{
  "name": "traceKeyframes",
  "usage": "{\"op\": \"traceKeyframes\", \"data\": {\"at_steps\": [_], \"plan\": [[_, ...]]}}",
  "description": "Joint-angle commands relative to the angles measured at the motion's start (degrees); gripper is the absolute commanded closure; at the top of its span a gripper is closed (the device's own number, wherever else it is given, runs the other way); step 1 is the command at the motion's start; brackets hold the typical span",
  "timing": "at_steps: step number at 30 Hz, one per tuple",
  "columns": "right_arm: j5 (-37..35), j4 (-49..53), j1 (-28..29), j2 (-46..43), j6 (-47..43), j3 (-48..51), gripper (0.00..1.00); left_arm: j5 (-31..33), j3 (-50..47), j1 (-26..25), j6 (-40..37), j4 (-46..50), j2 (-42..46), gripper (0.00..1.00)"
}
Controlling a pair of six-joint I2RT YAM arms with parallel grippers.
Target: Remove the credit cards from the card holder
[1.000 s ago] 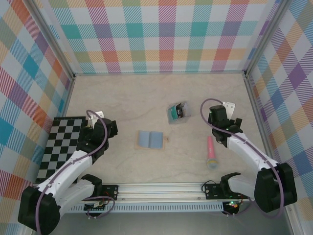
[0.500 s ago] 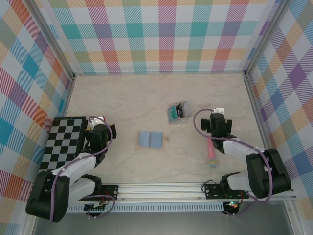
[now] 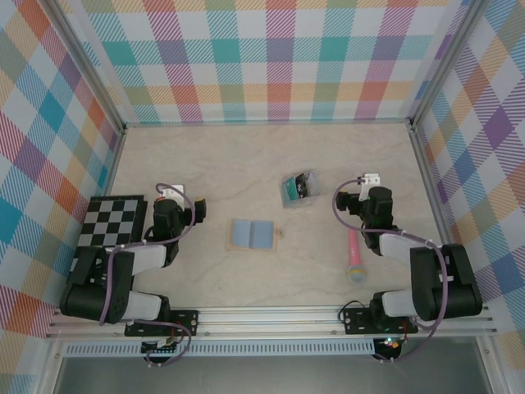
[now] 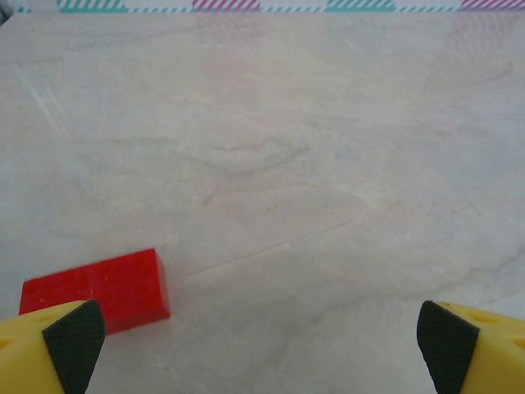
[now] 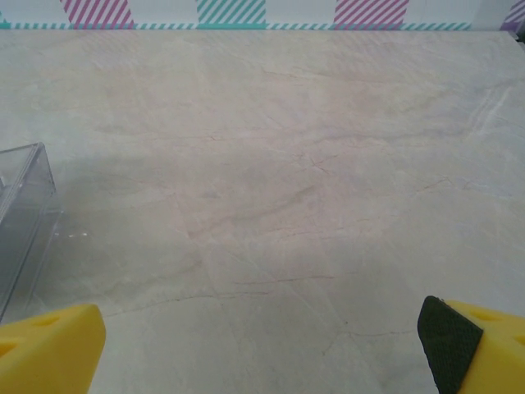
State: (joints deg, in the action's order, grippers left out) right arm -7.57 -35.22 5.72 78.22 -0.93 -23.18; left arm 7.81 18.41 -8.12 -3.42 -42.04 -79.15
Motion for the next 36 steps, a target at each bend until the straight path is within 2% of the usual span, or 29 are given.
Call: {"op": "traceKeyframes", "data": {"at_steps": [1,7,12,16,36], "plan": [[3.7,-7.4,-1.4,2.1,-1.1,0.9,0.0,-2.2,1.4,1.8,-0.7,-6.0,-3.1,0.0],[5.8,-11.5,-3.0,7.3,-0.4,0.5,0.0,-2.4,1.6,2.7,0.1,-11.1,-9.9,0.0],[5.9,-12.0,-3.8,9.1,0.9,0.2,0.0,-1.2,2.7,2.8,0.8,-9.5,-10.1,0.0],[6.3,-11.0,-4.5,9.2,1.5,-0.5,0.0,-0.6,5.4,3.2,1.4,-4.7,-10.6,0.0],[6.6,-10.7,-4.8,9.3,1.6,-0.6,0.0,-1.6,5.9,3.7,1.7,-3.9,-10.7,0.0]]}}
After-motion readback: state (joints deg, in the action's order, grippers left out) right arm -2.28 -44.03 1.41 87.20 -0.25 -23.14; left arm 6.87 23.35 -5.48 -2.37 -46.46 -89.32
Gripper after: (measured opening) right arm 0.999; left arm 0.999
